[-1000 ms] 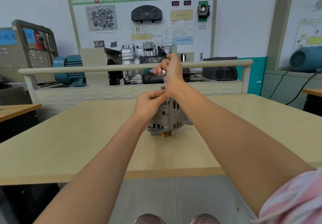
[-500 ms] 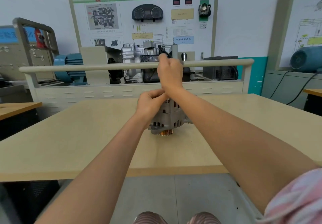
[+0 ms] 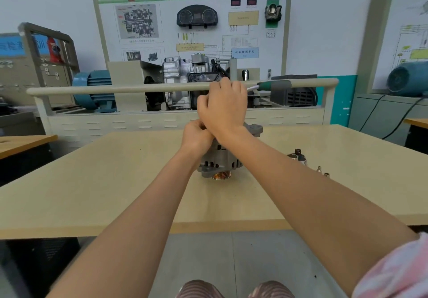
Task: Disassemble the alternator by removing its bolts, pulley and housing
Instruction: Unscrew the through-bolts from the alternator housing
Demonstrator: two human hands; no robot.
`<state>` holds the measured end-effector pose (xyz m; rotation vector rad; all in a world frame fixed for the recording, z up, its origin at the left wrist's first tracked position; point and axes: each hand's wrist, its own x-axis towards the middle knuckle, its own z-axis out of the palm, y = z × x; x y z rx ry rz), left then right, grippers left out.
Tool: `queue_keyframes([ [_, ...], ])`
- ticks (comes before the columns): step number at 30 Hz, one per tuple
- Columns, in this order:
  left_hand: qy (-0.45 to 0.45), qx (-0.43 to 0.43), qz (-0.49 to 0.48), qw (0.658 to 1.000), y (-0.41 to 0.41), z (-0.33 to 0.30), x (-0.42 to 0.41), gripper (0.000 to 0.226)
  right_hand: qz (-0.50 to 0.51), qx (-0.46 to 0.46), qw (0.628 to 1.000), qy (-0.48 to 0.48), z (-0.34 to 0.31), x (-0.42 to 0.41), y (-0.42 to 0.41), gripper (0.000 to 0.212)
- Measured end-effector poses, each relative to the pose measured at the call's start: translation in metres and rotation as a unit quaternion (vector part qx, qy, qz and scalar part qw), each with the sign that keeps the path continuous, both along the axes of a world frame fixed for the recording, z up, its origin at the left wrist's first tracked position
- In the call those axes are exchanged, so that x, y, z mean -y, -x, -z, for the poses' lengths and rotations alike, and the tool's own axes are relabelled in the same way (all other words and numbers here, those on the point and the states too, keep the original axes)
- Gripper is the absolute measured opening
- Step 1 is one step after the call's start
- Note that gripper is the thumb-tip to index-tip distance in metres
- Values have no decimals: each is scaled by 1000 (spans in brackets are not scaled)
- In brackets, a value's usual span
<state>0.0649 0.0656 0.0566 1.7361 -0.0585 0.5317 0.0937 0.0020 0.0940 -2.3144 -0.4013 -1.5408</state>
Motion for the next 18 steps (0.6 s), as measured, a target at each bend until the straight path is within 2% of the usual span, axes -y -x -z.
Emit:
queue_keyframes([
  [2,3,-2,-2,1000,1,0,2,28,-6,-6,1000,-9,-1,-1,0,32],
  [3,6,1,4,1000,2,0,2,27,-54,-8,997,-47,-3,0,1,29],
  [5,5,10,28,1000,2,-1,1,21,-184,-39,971,-146,-10,2,1,42],
  [8,-18,1,61,998,3,-3,-1,8,-356,-151,867,-313,-24,5,-1,53],
  [11,-16,-11,73,997,4,-4,-2,21,-443,-230,754,-427,-35,9,-3,61],
  [13,-7,-10,68,998,4,-4,0,23,-481,-237,696,-477,-39,10,-3,58],
  [14,0,-7,63,998,3,-3,0,21,-489,-234,685,-487,-38,9,-1,55],
  [15,7,-7,56,998,4,-3,1,18,-481,-221,700,-479,-36,8,0,54],
  [16,7,-4,52,999,2,-2,1,13,-455,-197,746,-445,-31,6,1,52],
  [17,9,-5,44,999,3,-3,2,7,-400,-159,823,-371,-24,4,2,50],
  [18,6,-2,35,999,1,-3,2,13,-313,-107,906,-263,-15,3,1,46],
])
